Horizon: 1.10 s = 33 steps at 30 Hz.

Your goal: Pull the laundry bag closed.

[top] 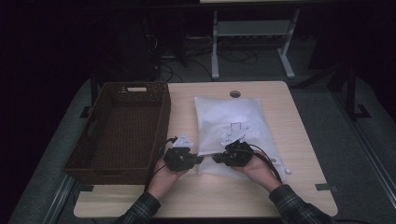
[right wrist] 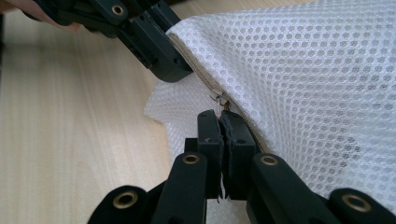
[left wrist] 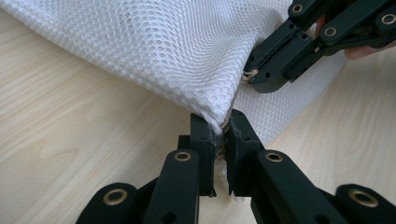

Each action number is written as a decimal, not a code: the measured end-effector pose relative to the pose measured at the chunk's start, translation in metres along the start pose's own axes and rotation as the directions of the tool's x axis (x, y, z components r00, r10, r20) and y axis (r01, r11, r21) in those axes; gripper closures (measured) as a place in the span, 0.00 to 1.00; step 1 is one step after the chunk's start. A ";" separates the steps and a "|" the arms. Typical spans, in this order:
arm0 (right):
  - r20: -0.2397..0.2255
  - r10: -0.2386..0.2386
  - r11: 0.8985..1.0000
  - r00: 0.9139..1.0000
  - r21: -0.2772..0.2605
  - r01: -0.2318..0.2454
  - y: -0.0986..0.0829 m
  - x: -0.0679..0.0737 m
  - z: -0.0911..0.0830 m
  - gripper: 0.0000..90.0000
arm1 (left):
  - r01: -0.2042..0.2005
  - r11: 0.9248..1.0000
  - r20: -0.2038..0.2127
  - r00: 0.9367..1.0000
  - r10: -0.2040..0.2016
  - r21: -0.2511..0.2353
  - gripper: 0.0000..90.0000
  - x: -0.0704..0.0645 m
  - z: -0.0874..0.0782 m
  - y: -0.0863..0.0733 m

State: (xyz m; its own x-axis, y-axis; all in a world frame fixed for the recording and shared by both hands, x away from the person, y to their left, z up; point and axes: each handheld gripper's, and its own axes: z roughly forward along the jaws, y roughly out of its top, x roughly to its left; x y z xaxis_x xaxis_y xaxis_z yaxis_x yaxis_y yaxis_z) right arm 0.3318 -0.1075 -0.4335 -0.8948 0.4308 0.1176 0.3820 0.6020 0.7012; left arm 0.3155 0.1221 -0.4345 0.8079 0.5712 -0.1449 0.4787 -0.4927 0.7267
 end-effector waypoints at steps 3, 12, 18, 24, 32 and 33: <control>0.016 -0.012 1.000 1.000 0.012 0.012 0.000 0.002 0.001 0.97 | -0.001 1.000 -0.006 1.000 0.002 0.006 0.92 -0.001 0.001 0.000; 0.047 -0.011 1.000 0.999 0.027 0.010 -0.001 0.001 -0.002 0.97 | 0.012 1.000 -0.050 0.999 -0.012 0.007 0.93 -0.003 0.000 0.001; 0.049 0.029 1.000 0.998 0.004 -0.029 -0.011 -0.010 -0.014 0.96 | 0.041 0.999 -0.031 0.999 -0.042 -0.012 0.93 0.002 -0.003 0.000; 0.057 0.014 1.000 0.998 0.010 -0.015 -0.013 -0.009 -0.015 0.96 | 0.047 0.999 -0.033 0.998 -0.047 -0.011 0.92 -0.001 -0.002 -0.001; 0.074 0.015 1.000 0.997 0.022 -0.017 -0.014 -0.009 -0.017 0.96 | 0.051 0.999 -0.030 0.998 -0.052 -0.008 0.92 -0.002 -0.001 -0.001; 0.080 0.018 1.000 0.997 0.024 -0.020 -0.016 -0.010 -0.018 0.96 | 0.054 0.999 -0.028 0.998 -0.054 -0.009 0.92 -0.002 -0.001 -0.001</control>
State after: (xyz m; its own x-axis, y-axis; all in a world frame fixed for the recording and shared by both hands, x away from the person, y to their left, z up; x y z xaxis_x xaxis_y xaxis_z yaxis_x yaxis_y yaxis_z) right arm 0.3305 -0.1330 -0.4329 -0.8664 0.4939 0.0731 0.4050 0.6096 0.6815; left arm 0.3131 0.1226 -0.4342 0.7710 0.6151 -0.1652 0.5184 -0.4553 0.7239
